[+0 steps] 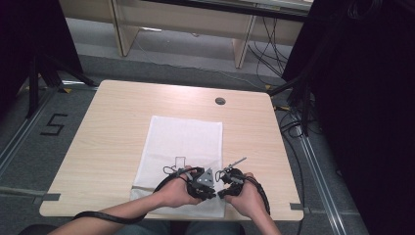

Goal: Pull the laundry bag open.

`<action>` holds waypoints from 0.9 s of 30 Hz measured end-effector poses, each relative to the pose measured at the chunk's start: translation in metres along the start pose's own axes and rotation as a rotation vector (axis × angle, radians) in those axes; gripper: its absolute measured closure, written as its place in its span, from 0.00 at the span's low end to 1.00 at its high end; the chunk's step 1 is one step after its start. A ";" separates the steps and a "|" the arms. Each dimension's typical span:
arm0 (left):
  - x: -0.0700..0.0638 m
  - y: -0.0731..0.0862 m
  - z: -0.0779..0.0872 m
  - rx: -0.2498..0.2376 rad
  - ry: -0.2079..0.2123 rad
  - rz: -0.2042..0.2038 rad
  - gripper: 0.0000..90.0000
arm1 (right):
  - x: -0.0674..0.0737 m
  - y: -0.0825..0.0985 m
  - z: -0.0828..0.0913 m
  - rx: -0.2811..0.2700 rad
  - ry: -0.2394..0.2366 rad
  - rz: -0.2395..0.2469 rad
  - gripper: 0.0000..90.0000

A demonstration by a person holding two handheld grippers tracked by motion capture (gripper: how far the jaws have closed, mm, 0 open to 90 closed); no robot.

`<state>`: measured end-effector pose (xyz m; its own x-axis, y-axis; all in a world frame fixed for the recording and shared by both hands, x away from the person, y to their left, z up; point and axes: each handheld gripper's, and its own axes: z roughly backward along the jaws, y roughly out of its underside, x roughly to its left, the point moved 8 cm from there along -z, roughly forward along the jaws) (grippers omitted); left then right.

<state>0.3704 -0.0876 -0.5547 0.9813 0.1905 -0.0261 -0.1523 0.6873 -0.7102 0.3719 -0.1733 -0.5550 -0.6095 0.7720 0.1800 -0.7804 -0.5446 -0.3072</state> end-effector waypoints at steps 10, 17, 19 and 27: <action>0.001 0.002 0.005 0.000 0.006 0.007 0.91 | -0.001 -0.001 0.000 -0.004 -0.002 0.009 1.00; 0.002 0.000 0.006 0.005 0.003 -0.002 0.91 | -0.001 0.000 0.000 0.001 -0.005 0.008 1.00; 0.000 0.000 0.006 0.005 0.001 0.006 0.91 | -0.001 -0.001 0.000 -0.004 -0.002 0.012 1.00; 0.000 0.001 0.010 -0.008 0.000 0.015 0.91 | 0.000 0.000 0.000 0.000 -0.002 -0.003 1.00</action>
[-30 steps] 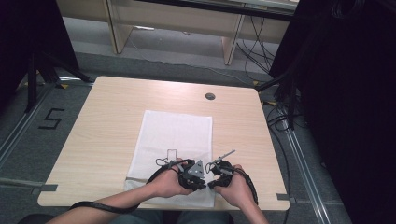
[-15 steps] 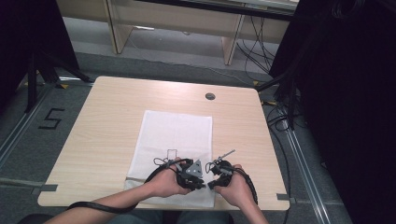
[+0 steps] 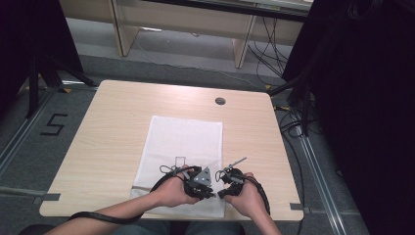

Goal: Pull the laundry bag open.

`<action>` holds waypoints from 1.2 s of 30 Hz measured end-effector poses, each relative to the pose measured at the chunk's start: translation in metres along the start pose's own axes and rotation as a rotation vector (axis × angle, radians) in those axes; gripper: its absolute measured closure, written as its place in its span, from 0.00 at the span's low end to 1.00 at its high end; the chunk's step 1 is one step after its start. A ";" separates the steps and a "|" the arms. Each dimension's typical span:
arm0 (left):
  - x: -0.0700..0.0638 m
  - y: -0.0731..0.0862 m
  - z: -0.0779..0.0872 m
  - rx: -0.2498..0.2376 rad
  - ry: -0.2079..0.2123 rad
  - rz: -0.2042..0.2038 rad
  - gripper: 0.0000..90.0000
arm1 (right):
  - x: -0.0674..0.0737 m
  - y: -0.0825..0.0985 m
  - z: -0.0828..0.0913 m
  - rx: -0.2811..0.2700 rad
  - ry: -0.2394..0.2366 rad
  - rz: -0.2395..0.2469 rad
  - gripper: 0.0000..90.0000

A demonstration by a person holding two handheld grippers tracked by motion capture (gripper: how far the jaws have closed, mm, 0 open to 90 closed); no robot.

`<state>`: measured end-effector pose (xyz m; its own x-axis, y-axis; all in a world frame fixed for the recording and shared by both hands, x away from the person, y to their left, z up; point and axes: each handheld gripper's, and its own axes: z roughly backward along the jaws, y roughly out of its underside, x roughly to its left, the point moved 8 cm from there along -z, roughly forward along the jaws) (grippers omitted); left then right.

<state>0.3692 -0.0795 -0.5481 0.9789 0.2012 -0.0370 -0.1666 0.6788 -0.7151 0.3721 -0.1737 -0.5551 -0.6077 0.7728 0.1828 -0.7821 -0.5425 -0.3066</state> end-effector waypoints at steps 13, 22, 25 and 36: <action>0.001 0.001 0.004 -0.001 0.001 -0.025 0.91 | -0.001 0.000 0.000 -0.007 -0.006 0.000 1.00; 0.002 0.004 0.010 0.003 0.000 -0.022 0.91 | 0.001 0.001 0.000 0.000 -0.016 -0.016 1.00; 0.002 0.004 0.011 0.007 -0.007 -0.031 0.91 | 0.000 0.000 -0.001 -0.016 -0.014 -0.008 1.00; 0.002 0.006 0.016 0.009 -0.003 -0.020 0.91 | -0.002 0.000 -0.001 -0.015 -0.015 0.008 1.00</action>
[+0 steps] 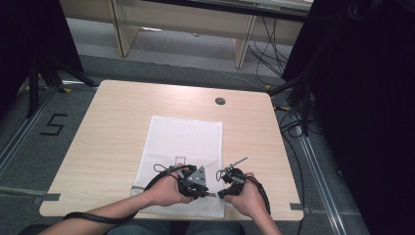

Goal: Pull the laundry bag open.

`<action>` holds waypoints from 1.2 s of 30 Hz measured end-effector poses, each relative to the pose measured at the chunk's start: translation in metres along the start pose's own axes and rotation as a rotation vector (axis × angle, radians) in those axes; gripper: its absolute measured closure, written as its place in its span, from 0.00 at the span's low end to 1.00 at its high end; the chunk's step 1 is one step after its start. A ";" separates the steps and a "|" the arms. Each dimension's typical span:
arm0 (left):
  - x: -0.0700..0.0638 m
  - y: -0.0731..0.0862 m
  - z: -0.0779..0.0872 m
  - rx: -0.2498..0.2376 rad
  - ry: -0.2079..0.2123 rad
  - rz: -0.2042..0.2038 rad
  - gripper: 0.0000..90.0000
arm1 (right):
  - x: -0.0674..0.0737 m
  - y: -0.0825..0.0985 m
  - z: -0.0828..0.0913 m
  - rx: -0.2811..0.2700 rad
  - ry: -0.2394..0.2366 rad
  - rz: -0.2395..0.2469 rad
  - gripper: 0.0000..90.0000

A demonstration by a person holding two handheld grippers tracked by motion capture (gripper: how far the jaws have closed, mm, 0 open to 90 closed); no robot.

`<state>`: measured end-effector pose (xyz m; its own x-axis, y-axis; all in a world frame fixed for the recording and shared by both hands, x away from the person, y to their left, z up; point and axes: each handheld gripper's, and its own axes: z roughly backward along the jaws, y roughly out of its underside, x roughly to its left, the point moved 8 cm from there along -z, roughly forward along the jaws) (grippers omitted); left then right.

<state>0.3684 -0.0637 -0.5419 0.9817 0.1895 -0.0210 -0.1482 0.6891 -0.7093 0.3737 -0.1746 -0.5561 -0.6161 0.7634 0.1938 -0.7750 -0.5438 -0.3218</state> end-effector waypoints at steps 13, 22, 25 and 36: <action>0.002 0.003 0.005 -0.010 -0.001 -0.013 0.91 | 0.002 0.001 0.001 0.006 -0.004 -0.028 1.00; 0.002 0.005 0.008 -0.022 -0.001 -0.004 0.91 | 0.002 0.001 0.001 0.013 0.020 -0.015 1.00; 0.001 0.006 0.008 -0.022 -0.001 0.010 0.91 | 0.004 0.001 0.001 0.013 0.018 -0.027 1.00; 0.002 0.006 0.011 -0.018 -0.004 0.010 0.91 | 0.005 0.001 0.001 0.017 0.030 -0.014 1.00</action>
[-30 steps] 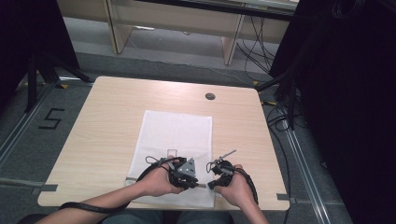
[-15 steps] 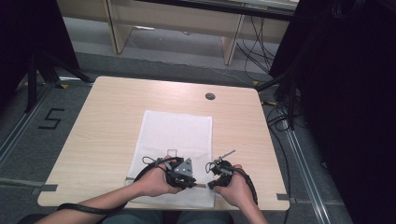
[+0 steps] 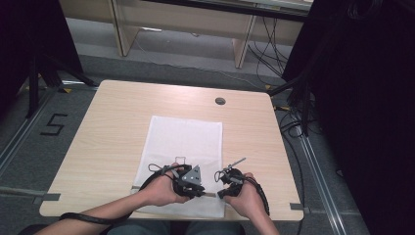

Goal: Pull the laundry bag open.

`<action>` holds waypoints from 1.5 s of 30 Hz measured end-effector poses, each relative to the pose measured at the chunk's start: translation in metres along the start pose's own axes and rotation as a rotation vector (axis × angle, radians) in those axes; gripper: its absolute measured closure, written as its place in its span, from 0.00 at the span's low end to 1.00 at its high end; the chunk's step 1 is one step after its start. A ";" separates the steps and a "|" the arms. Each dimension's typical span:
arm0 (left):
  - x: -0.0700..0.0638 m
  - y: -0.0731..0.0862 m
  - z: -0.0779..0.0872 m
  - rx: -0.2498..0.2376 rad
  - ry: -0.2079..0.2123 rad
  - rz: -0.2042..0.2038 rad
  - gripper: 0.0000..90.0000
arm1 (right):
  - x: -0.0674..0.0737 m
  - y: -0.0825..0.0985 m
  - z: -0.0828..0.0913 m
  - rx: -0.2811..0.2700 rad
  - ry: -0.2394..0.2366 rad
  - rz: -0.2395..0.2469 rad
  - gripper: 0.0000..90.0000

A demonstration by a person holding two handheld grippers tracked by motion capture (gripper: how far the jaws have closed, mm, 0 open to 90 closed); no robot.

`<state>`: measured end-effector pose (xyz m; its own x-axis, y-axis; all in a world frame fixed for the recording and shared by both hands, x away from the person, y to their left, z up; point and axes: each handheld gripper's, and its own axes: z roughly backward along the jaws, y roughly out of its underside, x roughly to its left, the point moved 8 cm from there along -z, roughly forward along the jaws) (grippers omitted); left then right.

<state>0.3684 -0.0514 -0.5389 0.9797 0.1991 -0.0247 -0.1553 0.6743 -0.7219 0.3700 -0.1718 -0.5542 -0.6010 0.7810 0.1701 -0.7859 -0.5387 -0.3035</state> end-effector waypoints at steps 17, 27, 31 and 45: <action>0.002 0.004 0.006 0.005 -0.002 0.005 0.91 | 0.000 -0.001 -0.001 0.005 0.021 0.015 1.00; 0.002 0.006 0.010 0.004 -0.002 0.015 0.91 | 0.000 -0.001 -0.001 0.009 0.030 0.017 1.00; 0.005 0.008 0.013 0.025 -0.012 -0.027 0.91 | 0.000 -0.001 -0.001 0.008 0.024 0.021 1.00; 0.005 0.008 0.017 0.003 0.005 0.003 0.91 | 0.000 -0.001 -0.001 -0.002 0.021 0.028 1.00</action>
<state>0.3697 -0.0333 -0.5326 0.9798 0.1977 -0.0303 -0.1587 0.6761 -0.7195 0.3712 -0.1708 -0.5551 -0.6194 0.7722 0.1414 -0.7687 -0.5599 -0.3093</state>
